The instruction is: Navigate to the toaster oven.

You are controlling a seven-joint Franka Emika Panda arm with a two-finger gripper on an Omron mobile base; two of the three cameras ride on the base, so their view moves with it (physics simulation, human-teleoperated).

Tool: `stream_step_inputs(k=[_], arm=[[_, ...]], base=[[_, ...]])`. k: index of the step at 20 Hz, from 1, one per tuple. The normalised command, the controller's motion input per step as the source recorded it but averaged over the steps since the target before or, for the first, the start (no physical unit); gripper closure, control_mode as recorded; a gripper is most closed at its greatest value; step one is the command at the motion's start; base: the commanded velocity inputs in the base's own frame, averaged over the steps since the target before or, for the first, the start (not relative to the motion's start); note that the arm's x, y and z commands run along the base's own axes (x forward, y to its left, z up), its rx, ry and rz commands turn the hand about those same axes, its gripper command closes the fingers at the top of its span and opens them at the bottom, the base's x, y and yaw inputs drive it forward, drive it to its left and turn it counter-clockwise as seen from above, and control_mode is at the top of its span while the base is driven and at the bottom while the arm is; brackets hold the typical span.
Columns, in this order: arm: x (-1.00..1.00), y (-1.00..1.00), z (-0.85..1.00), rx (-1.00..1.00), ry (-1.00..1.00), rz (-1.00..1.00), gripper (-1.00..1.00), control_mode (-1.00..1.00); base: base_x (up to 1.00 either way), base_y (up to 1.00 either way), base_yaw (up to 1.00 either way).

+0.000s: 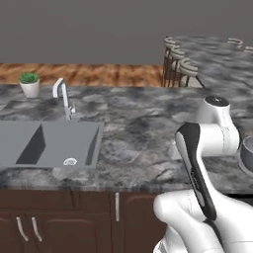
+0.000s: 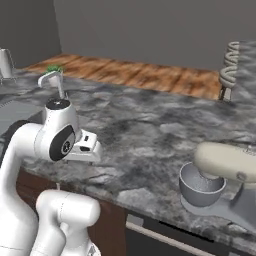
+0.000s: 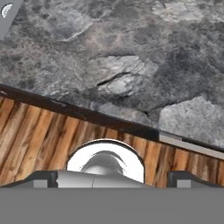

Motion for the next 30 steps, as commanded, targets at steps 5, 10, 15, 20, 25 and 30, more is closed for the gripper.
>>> stream_step_inputs(k=[5,10,15,20,25,30], arm=[[0.00,0.00,0.00,0.00,0.00,0.00,-1.00,1.00],[0.00,0.00,0.00,0.00,0.00,0.00,-1.00,1.00],[0.00,0.00,0.00,0.00,0.00,0.00,-1.00,1.00],[0.00,0.00,0.00,0.00,0.00,0.00,-1.00,1.00],[0.00,0.00,0.00,0.00,0.00,0.00,-1.00,1.00],[0.00,0.00,0.00,0.00,0.00,0.00,-1.00,1.00]], base=[[-0.01,0.17,0.80],[0.00,0.30,0.80],[0.16,0.53,0.76],[0.18,0.59,0.76],[0.18,0.53,0.79],[0.20,0.53,0.70]])
